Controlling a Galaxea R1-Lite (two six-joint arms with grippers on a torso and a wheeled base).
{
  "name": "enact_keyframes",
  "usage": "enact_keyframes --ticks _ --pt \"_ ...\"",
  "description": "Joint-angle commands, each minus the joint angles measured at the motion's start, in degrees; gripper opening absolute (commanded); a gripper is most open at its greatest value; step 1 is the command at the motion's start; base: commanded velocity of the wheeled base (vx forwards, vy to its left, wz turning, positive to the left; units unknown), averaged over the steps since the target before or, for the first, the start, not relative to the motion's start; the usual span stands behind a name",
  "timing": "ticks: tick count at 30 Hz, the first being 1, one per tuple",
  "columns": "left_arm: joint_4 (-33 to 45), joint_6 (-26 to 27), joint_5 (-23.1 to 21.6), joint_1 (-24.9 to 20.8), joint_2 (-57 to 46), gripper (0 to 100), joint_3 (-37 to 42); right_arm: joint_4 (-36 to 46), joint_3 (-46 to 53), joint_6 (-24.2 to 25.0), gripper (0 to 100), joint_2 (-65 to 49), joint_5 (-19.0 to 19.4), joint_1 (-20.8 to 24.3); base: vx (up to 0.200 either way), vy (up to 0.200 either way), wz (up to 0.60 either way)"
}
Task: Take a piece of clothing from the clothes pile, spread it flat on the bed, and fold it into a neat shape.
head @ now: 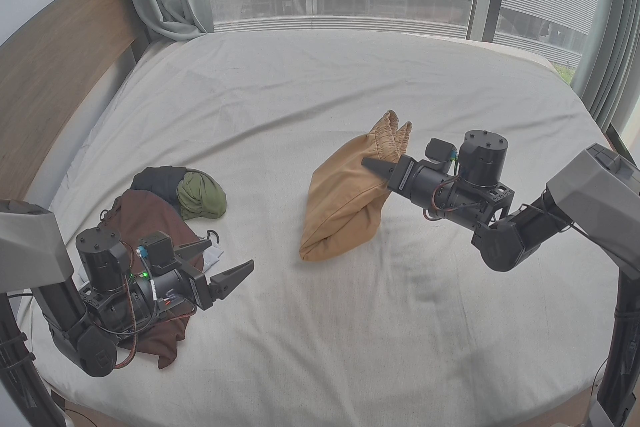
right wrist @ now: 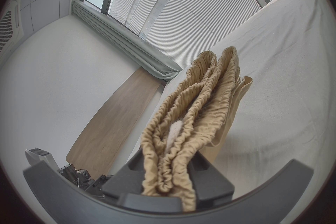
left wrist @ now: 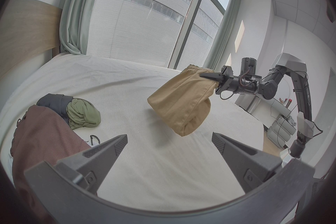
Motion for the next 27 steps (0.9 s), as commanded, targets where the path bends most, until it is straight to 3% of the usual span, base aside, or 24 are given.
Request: enact_keyframes --ticks 1,9,27 --pt "-0.03 0.01 -0.01 0.03 0.09 100 -0.01 1.72 -3.94 -0.01 0 1.64 0.03 -0.2 0.0 0.0 0.0" --pt "-0.03 0.01 -0.01 0.03 0.26 100 0.16 7.87 -12.38 -0.1 0 4.01 0.03 -0.99 0.0 0.0 0.0" --pt "-0.03 0.1 -0.1 0.56 0.09 100 0.34 13.32 -23.54 -0.27 0 10.43 -0.15 -1.87 0.0 0.0 0.0"
